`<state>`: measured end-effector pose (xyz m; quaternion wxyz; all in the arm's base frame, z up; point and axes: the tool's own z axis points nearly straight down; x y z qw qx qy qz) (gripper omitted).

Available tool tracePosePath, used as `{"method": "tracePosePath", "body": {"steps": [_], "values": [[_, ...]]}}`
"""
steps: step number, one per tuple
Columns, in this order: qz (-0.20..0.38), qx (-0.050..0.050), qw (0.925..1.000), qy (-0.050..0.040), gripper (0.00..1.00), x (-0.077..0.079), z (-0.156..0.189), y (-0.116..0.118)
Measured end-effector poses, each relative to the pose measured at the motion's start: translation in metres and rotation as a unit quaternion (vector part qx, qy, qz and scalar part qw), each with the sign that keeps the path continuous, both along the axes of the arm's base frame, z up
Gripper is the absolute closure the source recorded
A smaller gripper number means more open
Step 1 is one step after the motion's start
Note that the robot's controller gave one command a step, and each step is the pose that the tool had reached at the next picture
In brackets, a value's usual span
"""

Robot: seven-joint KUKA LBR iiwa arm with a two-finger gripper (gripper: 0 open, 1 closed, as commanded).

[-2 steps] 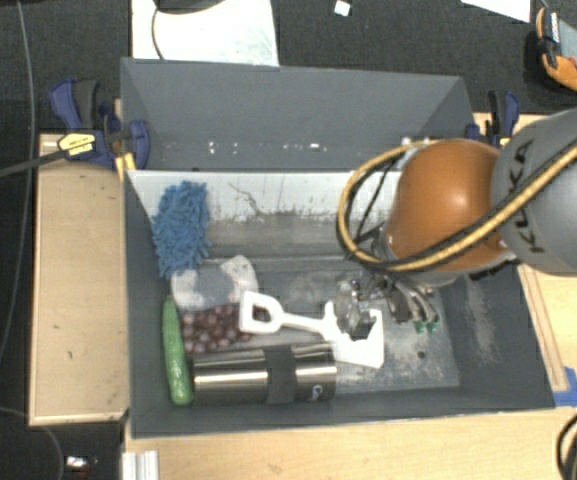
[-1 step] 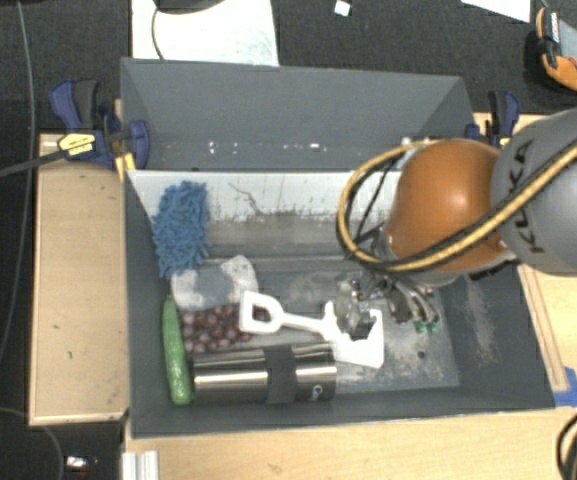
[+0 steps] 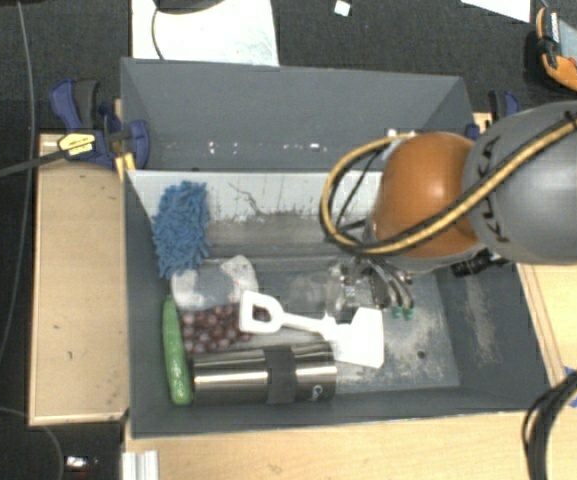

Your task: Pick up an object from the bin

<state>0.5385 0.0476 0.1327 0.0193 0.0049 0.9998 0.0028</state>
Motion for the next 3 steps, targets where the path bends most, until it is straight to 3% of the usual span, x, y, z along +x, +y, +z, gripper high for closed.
{"method": "tracePosePath", "body": {"steps": [1,2,3], "values": [[0.148,-0.004,0.9890,-0.0052,1.00,-0.041,-0.043,-0.027],[0.006,0.000,1.0000,-0.0061,1.00,-0.050,-0.046,-0.011],[-0.003,0.002,0.9999,-0.0122,0.00,-0.020,-0.060,-0.006]]}}
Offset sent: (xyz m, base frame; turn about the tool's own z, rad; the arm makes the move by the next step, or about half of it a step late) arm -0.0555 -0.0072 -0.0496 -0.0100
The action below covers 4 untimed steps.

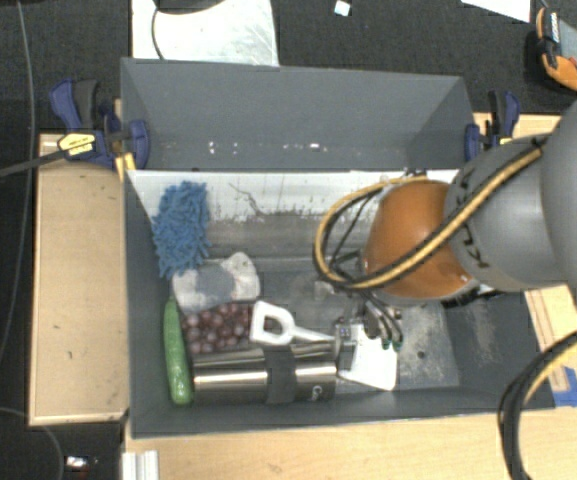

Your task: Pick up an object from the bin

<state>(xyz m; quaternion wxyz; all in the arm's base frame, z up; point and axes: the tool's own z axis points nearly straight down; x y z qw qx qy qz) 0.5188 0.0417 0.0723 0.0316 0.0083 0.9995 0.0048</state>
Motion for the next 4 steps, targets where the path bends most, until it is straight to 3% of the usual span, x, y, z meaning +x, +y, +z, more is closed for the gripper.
{"method": "tracePosePath", "body": {"steps": [2,3,4], "values": [[-0.004,0.001,1.0000,-0.0001,0.00,-0.001,0.000,-0.001],[0.215,-0.014,0.9764,-0.0091,1.00,-0.024,0.025,0.018],[0.215,-0.014,0.9765,-0.0091,1.00,-0.024,0.025,0.018]]}}
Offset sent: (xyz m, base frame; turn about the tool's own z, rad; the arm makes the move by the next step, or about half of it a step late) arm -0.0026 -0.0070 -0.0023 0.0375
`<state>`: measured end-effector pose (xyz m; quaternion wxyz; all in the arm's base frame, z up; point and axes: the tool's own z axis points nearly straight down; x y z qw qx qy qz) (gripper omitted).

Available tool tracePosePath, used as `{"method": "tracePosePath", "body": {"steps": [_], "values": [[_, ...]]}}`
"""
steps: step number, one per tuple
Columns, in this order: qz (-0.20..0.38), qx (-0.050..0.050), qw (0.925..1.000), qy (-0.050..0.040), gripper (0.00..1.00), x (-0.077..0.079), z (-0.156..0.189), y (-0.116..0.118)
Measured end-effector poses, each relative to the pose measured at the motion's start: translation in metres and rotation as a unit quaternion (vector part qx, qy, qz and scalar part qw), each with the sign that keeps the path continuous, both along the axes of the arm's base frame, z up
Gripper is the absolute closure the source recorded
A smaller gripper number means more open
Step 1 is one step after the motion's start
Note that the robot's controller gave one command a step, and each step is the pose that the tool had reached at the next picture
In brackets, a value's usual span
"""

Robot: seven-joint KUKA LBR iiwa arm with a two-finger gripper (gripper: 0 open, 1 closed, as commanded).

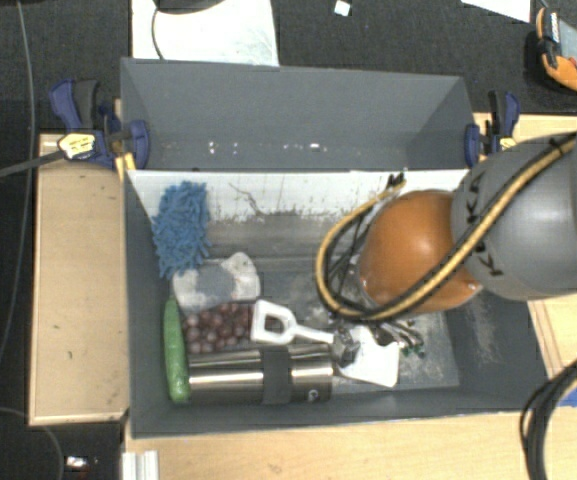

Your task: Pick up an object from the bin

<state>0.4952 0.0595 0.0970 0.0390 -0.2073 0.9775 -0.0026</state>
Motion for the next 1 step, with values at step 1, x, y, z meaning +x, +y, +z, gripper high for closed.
{"method": "tracePosePath", "body": {"steps": [1], "values": [[-0.003,0.001,1.0000,-0.0049,1.00,-0.0009,0.0922,-0.0001]]}}
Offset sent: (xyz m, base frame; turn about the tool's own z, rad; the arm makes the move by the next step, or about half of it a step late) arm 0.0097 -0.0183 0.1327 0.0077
